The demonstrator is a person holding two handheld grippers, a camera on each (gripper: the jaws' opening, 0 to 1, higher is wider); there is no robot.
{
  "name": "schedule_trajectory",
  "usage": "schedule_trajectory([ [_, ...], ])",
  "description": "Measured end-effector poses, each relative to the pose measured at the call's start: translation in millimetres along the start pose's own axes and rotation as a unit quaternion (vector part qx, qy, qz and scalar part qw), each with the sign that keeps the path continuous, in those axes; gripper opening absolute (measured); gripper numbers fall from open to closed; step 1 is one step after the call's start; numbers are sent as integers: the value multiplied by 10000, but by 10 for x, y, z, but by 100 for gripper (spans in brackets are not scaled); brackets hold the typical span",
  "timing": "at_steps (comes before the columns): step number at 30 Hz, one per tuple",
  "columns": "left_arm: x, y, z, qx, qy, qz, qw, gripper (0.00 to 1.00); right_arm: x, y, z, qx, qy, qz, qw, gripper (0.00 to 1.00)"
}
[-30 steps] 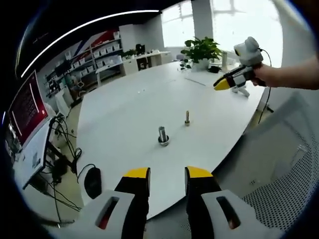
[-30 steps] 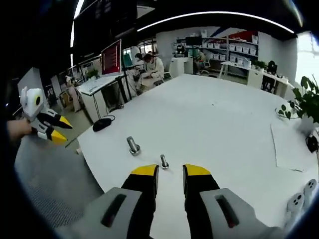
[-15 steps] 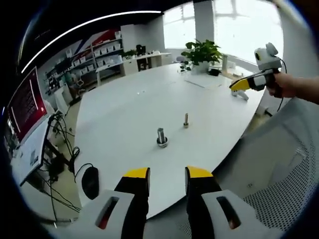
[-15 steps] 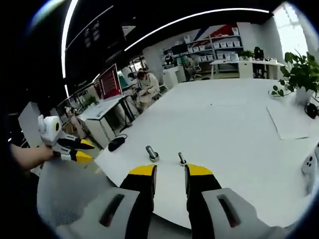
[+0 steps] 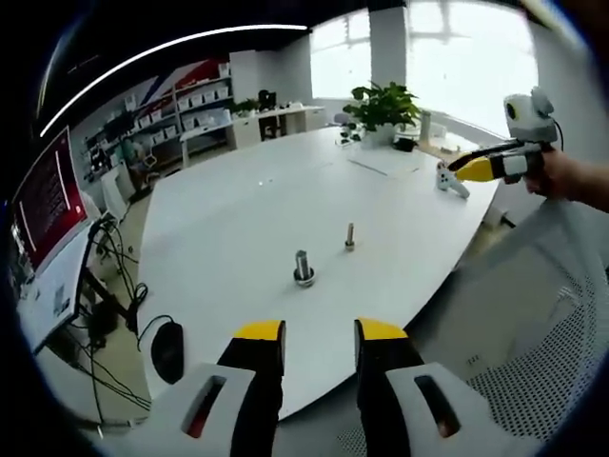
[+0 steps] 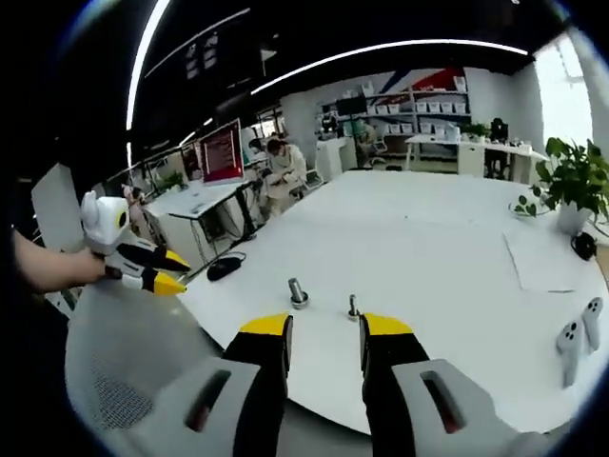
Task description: Place the washer onto the threaded stud by aligning its center hole with the stud, sliding it down to the base, and recovering from edge contact or off-axis alignment until the washer reaches the visible bottom stop.
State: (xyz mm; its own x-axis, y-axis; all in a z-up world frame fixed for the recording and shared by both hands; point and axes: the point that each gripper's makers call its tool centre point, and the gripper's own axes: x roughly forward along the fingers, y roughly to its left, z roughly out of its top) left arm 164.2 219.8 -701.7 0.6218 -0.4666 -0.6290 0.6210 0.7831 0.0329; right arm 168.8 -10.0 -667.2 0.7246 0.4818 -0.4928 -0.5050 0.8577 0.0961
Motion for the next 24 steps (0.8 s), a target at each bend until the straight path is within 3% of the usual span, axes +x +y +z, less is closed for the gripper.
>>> schedule_trajectory([
  [4,-8,16,19,-80,-43,22,10000,27,10,13,-5,-180,-16,-7,9998,31],
  [11,-13,31,2,-53,-33,100,9999,27,-24,-8,-29,-10,-85,-27,10000,32],
  [15,-22,66,5,-80,-48,171,9998,27,-79,-7,91,-483,-377,-268,9978,35],
  [17,-23,76,14,-92,-65,184,9998,27,-75,24,68,-594,-325,-273,9973,36],
  [20,-50,42,49,-111,-181,109,9997,27,-57,-7,44,-147,-281,-223,9992,37],
  [24,-38,12,65,-132,-198,16,9997,27,-73,-110,8,0,-282,-382,9989,38],
])
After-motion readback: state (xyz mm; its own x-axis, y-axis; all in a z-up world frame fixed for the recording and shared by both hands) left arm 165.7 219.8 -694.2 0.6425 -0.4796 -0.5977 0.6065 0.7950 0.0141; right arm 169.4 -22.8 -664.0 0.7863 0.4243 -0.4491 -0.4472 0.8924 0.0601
